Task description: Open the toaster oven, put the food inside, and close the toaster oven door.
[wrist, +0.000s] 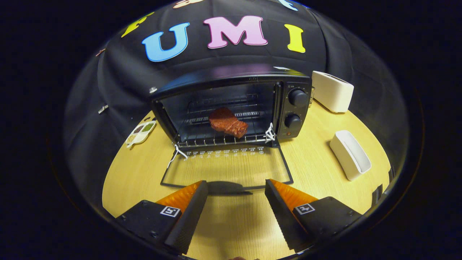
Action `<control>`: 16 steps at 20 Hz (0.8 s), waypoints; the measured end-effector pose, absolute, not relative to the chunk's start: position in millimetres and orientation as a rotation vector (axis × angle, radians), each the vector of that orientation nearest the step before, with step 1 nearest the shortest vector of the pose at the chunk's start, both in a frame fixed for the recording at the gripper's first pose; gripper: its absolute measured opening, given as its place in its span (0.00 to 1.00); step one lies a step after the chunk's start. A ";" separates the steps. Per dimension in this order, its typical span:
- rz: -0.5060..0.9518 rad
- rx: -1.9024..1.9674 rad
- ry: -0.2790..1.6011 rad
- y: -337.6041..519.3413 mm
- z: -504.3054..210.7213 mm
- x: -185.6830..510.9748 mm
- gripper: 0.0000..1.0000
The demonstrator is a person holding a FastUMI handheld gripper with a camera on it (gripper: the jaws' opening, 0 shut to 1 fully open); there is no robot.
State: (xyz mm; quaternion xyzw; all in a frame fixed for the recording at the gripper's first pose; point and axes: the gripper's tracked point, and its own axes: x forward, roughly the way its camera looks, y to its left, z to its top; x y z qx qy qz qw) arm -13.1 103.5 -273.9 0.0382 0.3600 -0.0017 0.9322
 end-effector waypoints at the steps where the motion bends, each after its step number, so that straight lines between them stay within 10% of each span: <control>1: -0.004 0.063 0.759 103.9 -279.1 -18.6 0.99; 16: -0.028 -0.004 0.872 118.8 -345.1 -12.7 0.99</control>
